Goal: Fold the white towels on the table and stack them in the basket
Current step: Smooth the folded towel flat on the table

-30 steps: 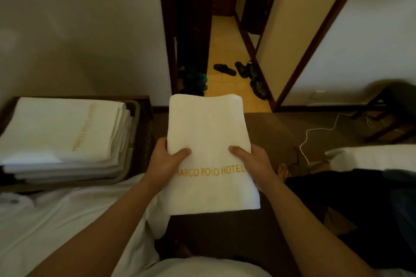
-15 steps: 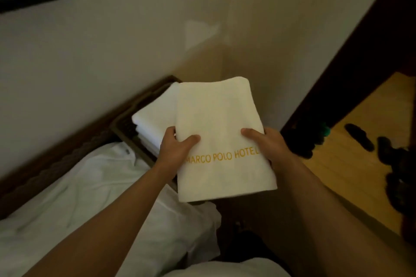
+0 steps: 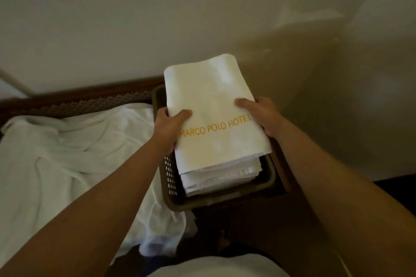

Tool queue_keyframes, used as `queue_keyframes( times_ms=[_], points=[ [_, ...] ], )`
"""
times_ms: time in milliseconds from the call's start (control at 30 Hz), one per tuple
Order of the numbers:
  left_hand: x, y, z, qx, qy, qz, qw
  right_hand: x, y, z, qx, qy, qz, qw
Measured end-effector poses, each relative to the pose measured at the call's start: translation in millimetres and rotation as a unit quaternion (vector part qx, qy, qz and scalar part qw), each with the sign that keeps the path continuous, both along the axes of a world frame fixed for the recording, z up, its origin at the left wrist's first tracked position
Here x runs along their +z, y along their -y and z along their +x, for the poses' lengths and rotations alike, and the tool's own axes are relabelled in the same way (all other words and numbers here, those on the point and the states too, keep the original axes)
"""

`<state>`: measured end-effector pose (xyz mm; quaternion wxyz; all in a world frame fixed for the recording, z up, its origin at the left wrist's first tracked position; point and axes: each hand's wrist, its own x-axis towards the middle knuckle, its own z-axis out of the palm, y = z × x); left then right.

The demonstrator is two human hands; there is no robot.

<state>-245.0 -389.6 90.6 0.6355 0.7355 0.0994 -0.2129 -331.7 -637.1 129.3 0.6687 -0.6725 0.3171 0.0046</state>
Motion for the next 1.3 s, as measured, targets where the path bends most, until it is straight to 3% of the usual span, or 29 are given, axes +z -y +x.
queue_keyframes(
  times_ms=[167,433,567,700,1000,1133,1200,1300],
  points=[
    [-34,8,-28,0.024,-0.023,0.054,0.998,-47,18,-18,0.067,-0.094,0.039,0.993],
    [-44,1,-66,-0.022,0.003,0.179,0.984,-62,19,-43,0.126,-0.054,-0.002,0.991],
    [-41,-4,-72,0.036,0.047,0.179,0.982,-57,2,-42,0.098,-0.007,-0.014,0.995],
    [-53,-13,-86,0.009,0.013,0.183,0.983,-76,1,-60,0.111,-0.057,-0.060,0.990],
    [-55,-4,-98,0.021,0.039,0.184,0.982,-74,5,-88,0.090,-0.052,-0.132,0.986],
    [-55,-6,-106,0.040,0.101,0.199,0.974,-75,-12,-92,0.079,-0.033,-0.177,0.981],
    [-51,-8,-117,0.025,0.181,0.260,0.948,-74,-16,-91,0.079,-0.034,-0.232,0.969],
    [-45,-14,-127,-0.028,0.304,0.321,0.896,-66,-22,-90,0.096,-0.047,-0.405,0.908]
  ],
)
